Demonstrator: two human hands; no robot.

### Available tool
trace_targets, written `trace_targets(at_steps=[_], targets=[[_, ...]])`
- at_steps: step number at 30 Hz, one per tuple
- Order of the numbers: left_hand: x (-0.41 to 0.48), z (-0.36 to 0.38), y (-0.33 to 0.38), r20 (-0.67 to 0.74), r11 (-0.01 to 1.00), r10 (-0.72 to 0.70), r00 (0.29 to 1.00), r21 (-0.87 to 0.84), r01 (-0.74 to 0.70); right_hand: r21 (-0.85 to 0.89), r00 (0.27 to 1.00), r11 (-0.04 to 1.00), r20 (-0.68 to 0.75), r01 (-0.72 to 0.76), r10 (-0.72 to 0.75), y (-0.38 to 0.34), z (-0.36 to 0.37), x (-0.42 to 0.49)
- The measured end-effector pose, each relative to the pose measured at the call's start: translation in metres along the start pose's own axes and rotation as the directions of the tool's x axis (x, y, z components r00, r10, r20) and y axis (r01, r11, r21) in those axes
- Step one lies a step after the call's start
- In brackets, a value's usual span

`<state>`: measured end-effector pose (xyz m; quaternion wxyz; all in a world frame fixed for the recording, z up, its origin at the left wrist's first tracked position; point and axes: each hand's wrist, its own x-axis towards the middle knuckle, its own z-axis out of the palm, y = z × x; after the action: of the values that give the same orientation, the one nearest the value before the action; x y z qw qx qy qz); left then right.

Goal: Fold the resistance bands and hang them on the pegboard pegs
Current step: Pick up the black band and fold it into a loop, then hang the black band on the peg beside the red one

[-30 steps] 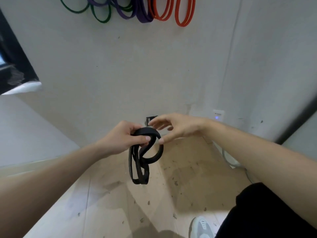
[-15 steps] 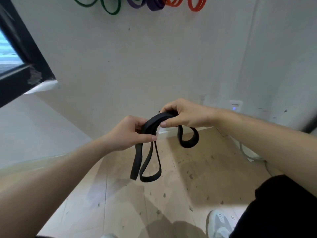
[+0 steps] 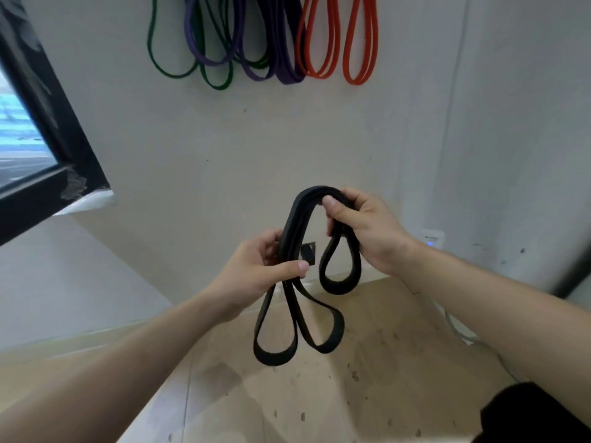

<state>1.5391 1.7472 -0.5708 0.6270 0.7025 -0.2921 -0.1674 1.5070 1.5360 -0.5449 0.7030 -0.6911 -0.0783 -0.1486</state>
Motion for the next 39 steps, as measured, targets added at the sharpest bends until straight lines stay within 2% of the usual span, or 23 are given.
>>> trace_targets(at_steps=[2, 4, 8, 11, 15, 19, 24, 28, 33, 36, 39], targets=[[0.004, 0.003, 0.006, -0.067, 1.0, 0.005, 0.998, -0.02, -0.007, 0.087, 0.994, 0.996, -0.104, -0.011, 0.02, -0.002, -0.007, 0.005], [0.011, 0.005, 0.012, -0.161, 0.999, 0.038, 0.986, -0.022, -0.042, 0.085, 0.989, 0.996, -0.141, -0.018, 0.03, 0.0, -0.014, 0.008], [0.025, 0.009, 0.024, -0.307, 0.993, 0.077, 0.949, -0.066, -0.102, -0.141, 0.996, 0.989, -0.09, -0.035, 0.023, 0.012, -0.032, 0.008], [0.037, 0.013, 0.03, -0.373, 0.986, 0.072, 0.925, -0.11, -0.122, -0.357, 1.0, 0.934, -0.021, -0.001, -0.007, 0.015, -0.042, 0.003], [0.061, 0.021, 0.046, -0.435, 0.985, 0.083, 0.897, -0.101, -0.14, -0.475, 0.997, 0.878, -0.004, 0.061, -0.072, 0.01, -0.048, 0.001], [0.097, 0.026, 0.079, -0.422, 0.983, 0.155, 0.893, -0.025, -0.182, -0.457, 0.987, 0.885, -0.077, 0.089, -0.139, -0.003, -0.057, 0.009], [0.146, 0.037, 0.137, -0.374, 0.965, 0.261, 0.89, 0.064, -0.256, -0.33, 0.942, 0.932, -0.24, 0.148, -0.235, -0.032, -0.071, 0.043], [0.186, 0.042, 0.186, -0.357, 0.927, 0.375, 0.856, 0.152, -0.343, -0.276, 0.895, 0.922, -0.281, 0.27, -0.346, -0.074, -0.09, 0.077], [0.239, 0.048, 0.241, -0.344, 0.867, 0.495, 0.798, 0.26, -0.426, -0.374, 0.805, 0.826, -0.264, 0.422, -0.531, -0.132, -0.127, 0.129], [0.273, 0.055, 0.269, -0.353, 0.828, 0.557, 0.752, 0.303, -0.472, -0.456, 0.752, 0.764, -0.262, 0.456, -0.605, -0.161, -0.15, 0.162], [0.308, 0.065, 0.289, -0.408, 0.788, 0.616, 0.674, 0.337, -0.515, -0.51, 0.719, 0.729, -0.271, 0.457, -0.64, -0.187, -0.171, 0.196]])
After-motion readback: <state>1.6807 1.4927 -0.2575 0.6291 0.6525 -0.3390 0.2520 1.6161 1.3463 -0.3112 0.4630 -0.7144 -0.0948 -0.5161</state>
